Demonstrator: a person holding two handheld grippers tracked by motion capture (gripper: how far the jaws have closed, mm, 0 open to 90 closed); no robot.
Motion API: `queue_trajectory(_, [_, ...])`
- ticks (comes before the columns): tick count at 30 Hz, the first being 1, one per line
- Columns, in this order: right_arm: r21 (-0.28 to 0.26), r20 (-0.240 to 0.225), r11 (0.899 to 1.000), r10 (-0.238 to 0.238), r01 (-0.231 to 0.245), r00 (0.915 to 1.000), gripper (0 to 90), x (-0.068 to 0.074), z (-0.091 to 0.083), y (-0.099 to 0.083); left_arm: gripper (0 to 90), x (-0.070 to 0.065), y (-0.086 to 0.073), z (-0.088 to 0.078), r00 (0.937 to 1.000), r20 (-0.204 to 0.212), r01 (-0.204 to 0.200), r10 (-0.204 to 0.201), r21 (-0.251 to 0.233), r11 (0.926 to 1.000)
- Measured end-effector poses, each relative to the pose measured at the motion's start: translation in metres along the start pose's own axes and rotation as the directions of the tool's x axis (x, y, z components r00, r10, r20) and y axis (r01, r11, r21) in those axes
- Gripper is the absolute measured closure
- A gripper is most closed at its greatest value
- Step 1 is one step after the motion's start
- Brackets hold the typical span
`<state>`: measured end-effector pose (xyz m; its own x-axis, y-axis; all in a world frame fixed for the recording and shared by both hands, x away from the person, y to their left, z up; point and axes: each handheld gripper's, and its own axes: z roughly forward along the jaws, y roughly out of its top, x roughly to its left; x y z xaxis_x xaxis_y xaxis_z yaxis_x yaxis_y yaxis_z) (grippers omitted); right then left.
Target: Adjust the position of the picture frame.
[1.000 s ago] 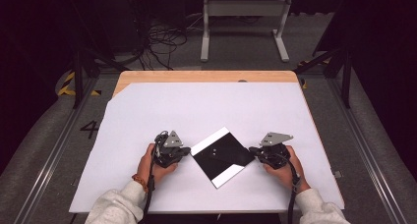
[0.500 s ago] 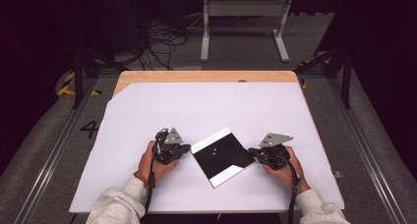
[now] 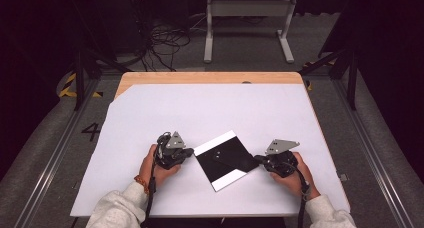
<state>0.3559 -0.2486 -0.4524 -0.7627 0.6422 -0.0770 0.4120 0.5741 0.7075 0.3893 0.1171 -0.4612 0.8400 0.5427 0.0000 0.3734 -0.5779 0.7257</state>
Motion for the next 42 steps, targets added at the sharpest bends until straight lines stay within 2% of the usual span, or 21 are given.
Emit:
queue_trajectory(2, [0.000, -0.015, 1.000, 0.005, -0.005, 0.9999, 90.0, -0.001, -0.002, -0.002, 89.1, -0.002, -0.001, -0.001, 0.9999, 0.016, 0.004, -0.004, -0.001, 1.0000])
queue_trajectory(5, [0.003, -0.031, 1.000, 0.010, -0.010, 0.9995, 90.0, -0.001, -0.006, -0.005, 89.5, -0.009, -0.002, 0.000, 0.9990, 0.043, -0.011, 0.010, 0.021, 0.9997])
queue_trajectory(11, [0.001, -0.052, 1.000, 0.018, -0.018, 0.9985, 90.0, 0.000, -0.008, -0.007, 89.1, -0.012, -0.003, 0.001, 0.9992, 0.040, -0.010, 0.010, 0.015, 0.9998])
queue_trajectory(15, [-0.001, -0.069, 1.000, 0.015, -0.015, 0.9975, 90.0, 0.002, -0.007, -0.007, 89.5, -0.014, 0.001, 0.005, 0.9997, 0.016, -0.021, 0.021, 0.013, 0.9997])
queue_trajectory(16, [-0.001, -0.070, 1.000, 0.013, -0.013, 0.9975, 90.0, 0.003, -0.007, -0.007, 89.6, -0.013, 0.003, 0.005, 0.9995, 0.014, -0.030, 0.030, 0.018, 0.9994])
queue_trajectory(20, [0.001, -0.065, 1.000, 0.006, -0.006, 0.9978, 90.0, 0.006, -0.006, -0.006, 89.6, -0.010, 0.003, 0.007, 0.9998, 0.018, -0.013, 0.013, 0.010, 0.9999])
queue_trajectory(33, [-0.004, -0.084, 1.000, -0.004, 0.004, 0.9965, 90.0, 0.010, -0.005, -0.006, 89.7, 0.005, 0.015, 0.020, 0.9997, -0.016, -0.017, 0.017, 0.003, 0.9999])
queue_trajectory(39, [-0.010, -0.102, 1.000, -0.019, 0.018, 0.9946, 90.0, 0.015, -0.004, -0.005, 89.8, 0.013, 0.019, 0.025, 0.9994, -0.030, 0.014, -0.015, -0.005, 0.9999])
queue_trajectory(40, [-0.017, -0.109, 0.999, -0.038, 0.036, 0.9933, 90.0, 0.018, -0.003, -0.004, 89.8, 0.017, 0.020, 0.027, 0.9992, -0.028, 0.030, -0.030, -0.013, 0.9995])
queue_trajectory(42, [-0.017, -0.105, 0.999, -0.048, 0.047, 0.9934, 90.0, 0.020, -0.003, -0.004, 89.7, 0.019, 0.020, 0.028, 0.9989, -0.030, 0.035, -0.036, -0.016, 0.9992])
